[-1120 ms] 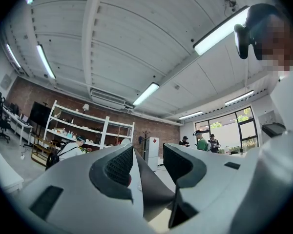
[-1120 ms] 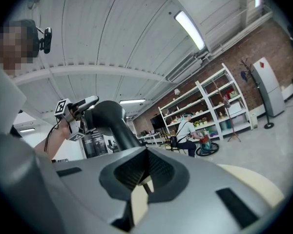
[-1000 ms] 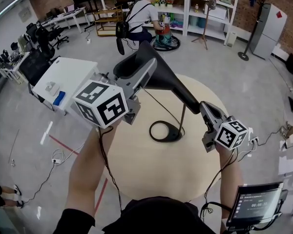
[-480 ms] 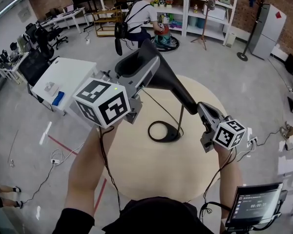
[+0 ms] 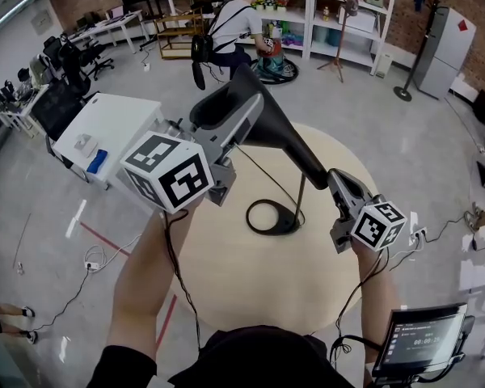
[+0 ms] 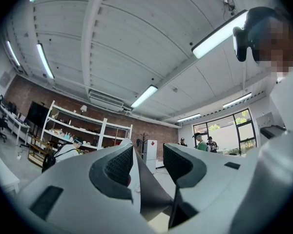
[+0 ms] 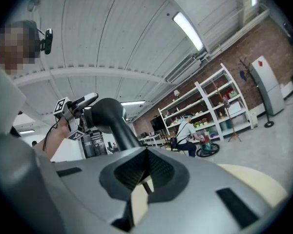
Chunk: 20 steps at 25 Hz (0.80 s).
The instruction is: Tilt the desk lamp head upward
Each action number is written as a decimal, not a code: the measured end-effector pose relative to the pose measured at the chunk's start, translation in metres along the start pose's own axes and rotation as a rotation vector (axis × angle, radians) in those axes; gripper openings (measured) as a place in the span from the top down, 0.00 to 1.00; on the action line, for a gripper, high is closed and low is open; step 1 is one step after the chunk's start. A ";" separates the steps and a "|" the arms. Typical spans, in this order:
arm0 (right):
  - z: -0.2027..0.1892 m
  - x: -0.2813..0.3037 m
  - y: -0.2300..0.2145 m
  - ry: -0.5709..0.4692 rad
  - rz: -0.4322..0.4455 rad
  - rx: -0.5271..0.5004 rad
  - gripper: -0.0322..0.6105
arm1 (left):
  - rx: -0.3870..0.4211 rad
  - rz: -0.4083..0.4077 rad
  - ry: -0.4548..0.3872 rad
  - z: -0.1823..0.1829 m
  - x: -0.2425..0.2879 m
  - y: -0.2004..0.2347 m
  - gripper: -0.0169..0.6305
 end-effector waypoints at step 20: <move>-0.015 -0.043 0.041 0.110 -0.187 -0.212 0.94 | -0.006 0.173 0.165 -0.107 -0.129 0.001 0.66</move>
Point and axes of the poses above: the fingertips, and each gripper's own axes: x forward along the fingers, y to its left, z out of its top, the point moved 3 cm from there along -x, backward along the fingers, and after that the axes turned 6 degrees about z, right-handed, at the moved point
